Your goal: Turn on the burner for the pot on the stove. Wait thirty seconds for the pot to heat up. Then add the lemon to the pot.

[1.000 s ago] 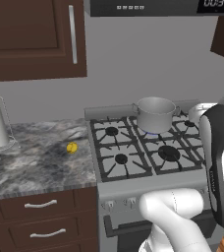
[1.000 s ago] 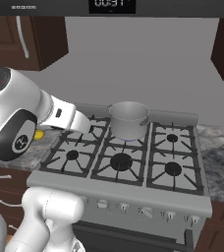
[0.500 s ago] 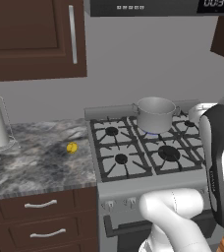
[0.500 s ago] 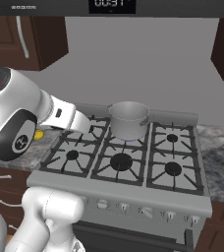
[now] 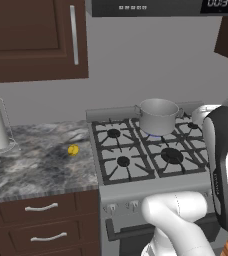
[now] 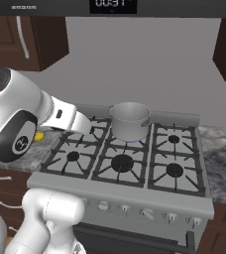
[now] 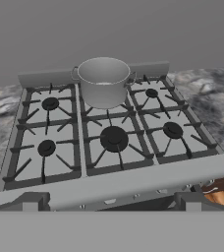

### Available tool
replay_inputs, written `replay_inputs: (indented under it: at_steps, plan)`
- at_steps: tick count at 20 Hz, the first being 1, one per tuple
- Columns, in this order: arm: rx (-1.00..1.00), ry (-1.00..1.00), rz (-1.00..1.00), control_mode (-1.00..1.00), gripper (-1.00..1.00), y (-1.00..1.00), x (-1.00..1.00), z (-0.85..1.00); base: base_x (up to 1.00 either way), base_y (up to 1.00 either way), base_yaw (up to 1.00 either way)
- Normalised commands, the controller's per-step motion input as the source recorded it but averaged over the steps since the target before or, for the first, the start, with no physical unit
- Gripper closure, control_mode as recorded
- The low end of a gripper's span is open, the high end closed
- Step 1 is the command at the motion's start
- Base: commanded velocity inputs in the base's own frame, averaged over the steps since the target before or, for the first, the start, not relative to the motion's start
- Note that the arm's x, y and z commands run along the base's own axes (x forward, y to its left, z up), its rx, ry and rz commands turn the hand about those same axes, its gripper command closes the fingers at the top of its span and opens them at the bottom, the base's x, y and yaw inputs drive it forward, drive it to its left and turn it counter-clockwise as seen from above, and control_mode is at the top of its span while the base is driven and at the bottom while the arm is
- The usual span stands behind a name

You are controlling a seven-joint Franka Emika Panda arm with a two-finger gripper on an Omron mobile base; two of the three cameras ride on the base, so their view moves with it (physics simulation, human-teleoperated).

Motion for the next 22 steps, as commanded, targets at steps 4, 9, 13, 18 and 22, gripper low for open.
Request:
replay_inputs:
  at_steps: [4, 9, 13, 18, 22]
  plan:
    - [0.0, 0.0, 0.0, -1.0, -1.0, 0.0, 0.0, 0.0, 0.0, 0.0, 0.0]
    - [0.0, 0.0, 0.0, -1.0, -1.0, 0.0, 0.0, 0.0, 0.0, 0.0, 0.0]
    - [0.0, 0.0, 0.0, -1.0, -1.0, 0.0, 0.0, 0.0, 0.0, 0.0, 0.0]
    - [0.0, 0.0, 0.0, -1.0, -1.0, 0.0, 0.0, 0.0, 0.0, 0.0, 0.0]
    - [0.0, 0.0, 0.0, -1.0, -1.0, 0.0, 0.0, 0.0, 0.0, 0.0, 0.0]
